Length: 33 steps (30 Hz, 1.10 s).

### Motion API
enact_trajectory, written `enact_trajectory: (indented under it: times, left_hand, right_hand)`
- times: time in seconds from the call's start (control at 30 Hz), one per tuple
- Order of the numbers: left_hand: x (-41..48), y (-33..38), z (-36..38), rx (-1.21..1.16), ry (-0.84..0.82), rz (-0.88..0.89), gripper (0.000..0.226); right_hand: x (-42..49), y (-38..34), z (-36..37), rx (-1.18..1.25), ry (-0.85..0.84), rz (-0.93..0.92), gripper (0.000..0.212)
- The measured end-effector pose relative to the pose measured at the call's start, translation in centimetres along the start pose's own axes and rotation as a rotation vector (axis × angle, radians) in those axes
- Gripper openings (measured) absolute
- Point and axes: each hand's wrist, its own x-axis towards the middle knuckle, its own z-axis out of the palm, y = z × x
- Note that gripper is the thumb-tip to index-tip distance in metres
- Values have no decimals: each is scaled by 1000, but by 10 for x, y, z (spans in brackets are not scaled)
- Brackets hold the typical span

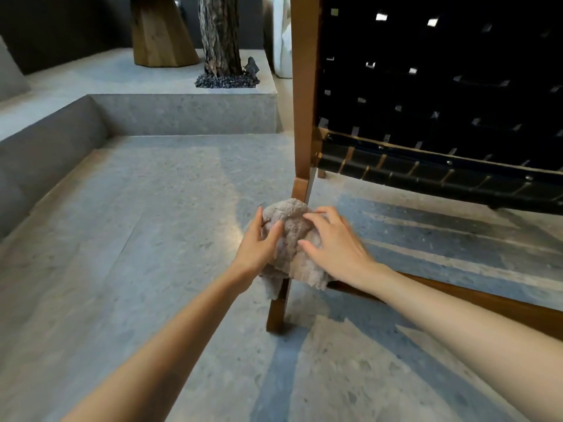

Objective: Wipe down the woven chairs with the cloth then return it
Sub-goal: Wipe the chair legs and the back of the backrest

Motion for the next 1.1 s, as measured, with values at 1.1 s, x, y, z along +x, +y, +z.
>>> enact_trajectory:
  times: [1.1]
  left_hand:
    - [-10,13,37,-124,163,265,40]
  right_hand:
    - [-17,9,-25,396,341,315,20]
